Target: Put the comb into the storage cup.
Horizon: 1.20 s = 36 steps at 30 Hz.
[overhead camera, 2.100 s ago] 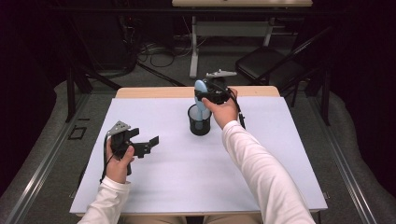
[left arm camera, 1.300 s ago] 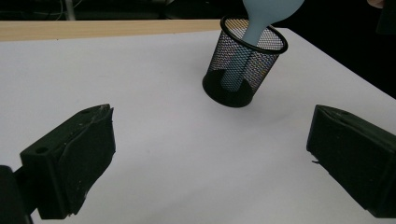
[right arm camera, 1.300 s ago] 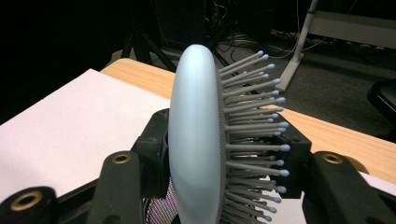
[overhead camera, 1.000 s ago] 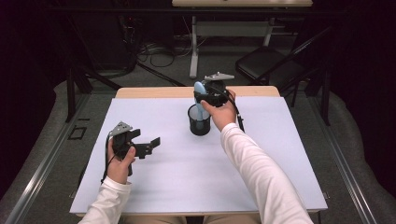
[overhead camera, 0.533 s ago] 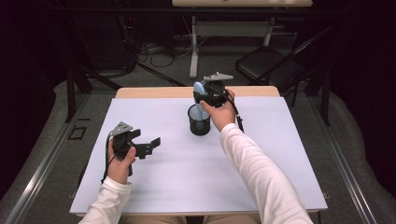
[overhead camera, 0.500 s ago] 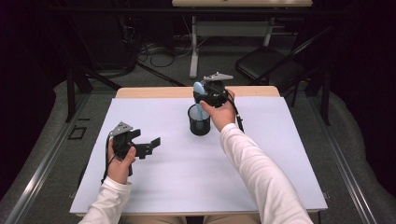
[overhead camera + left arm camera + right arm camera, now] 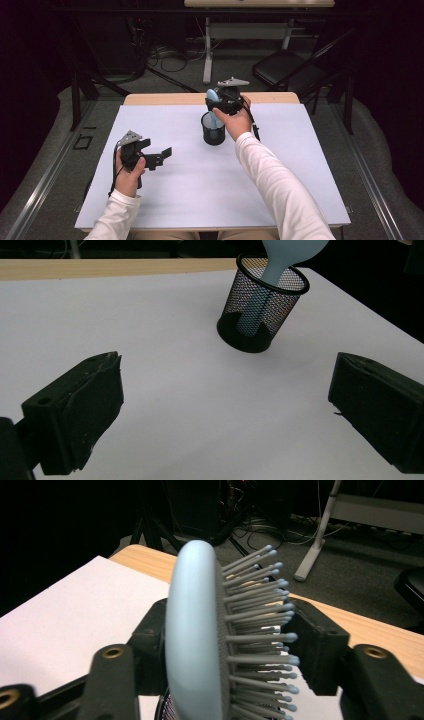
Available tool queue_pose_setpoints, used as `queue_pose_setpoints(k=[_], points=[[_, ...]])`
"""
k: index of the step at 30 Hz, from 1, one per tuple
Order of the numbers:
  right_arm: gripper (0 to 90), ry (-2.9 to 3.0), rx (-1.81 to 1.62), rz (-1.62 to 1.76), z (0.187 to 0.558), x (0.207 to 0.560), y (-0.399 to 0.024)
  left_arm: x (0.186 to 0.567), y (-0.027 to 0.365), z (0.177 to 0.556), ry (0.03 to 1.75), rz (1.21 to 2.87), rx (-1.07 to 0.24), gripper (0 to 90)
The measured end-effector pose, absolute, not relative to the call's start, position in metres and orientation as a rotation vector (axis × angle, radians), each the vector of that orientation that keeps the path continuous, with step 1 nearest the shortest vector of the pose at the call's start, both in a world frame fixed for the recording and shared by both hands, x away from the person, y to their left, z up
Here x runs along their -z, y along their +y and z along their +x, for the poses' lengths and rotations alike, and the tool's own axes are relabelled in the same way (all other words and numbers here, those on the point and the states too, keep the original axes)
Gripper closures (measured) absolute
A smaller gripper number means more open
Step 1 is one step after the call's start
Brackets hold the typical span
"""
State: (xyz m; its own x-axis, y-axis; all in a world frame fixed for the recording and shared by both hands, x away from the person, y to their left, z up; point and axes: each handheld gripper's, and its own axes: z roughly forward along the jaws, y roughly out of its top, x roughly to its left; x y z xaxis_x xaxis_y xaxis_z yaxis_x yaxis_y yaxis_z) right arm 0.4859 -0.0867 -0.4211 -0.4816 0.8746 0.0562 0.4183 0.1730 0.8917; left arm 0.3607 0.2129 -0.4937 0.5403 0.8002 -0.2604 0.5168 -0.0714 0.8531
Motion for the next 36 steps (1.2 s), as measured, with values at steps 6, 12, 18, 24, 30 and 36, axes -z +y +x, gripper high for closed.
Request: queue_pose_setpoints(k=[6,12,18,24,30,36], points=[[33.6,1.985,-1.26,1.225,0.4864,0.4217,-0.0867,0.4939,0.2128,0.3608,1.107,1.733,-0.338,1.3],[28.2,1.994,-1.254,1.227,0.4865,0.4223,-0.086,0.4943,0.212,0.3609,1.107,1.733,-0.339,1.3],[20.0,2.011,-1.246,1.233,0.4865,0.423,-0.0842,0.4947,0.2118,0.361,1.106,1.736,-0.337,1.3],[14.6,1.998,-1.231,1.236,0.4856,0.4225,-0.0831,0.4947,0.2117,0.3608,1.107,1.736,-0.337,1.3],[12.0,1.992,-1.233,1.258,0.4855,0.421,-0.0836,0.4948,0.2116,0.3608,1.107,1.737,-0.337,1.3],[9.8,1.994,-1.26,1.277,0.486,0.4185,-0.0868,0.4949,0.2112,0.3608,1.106,1.737,-0.337,1.3]])
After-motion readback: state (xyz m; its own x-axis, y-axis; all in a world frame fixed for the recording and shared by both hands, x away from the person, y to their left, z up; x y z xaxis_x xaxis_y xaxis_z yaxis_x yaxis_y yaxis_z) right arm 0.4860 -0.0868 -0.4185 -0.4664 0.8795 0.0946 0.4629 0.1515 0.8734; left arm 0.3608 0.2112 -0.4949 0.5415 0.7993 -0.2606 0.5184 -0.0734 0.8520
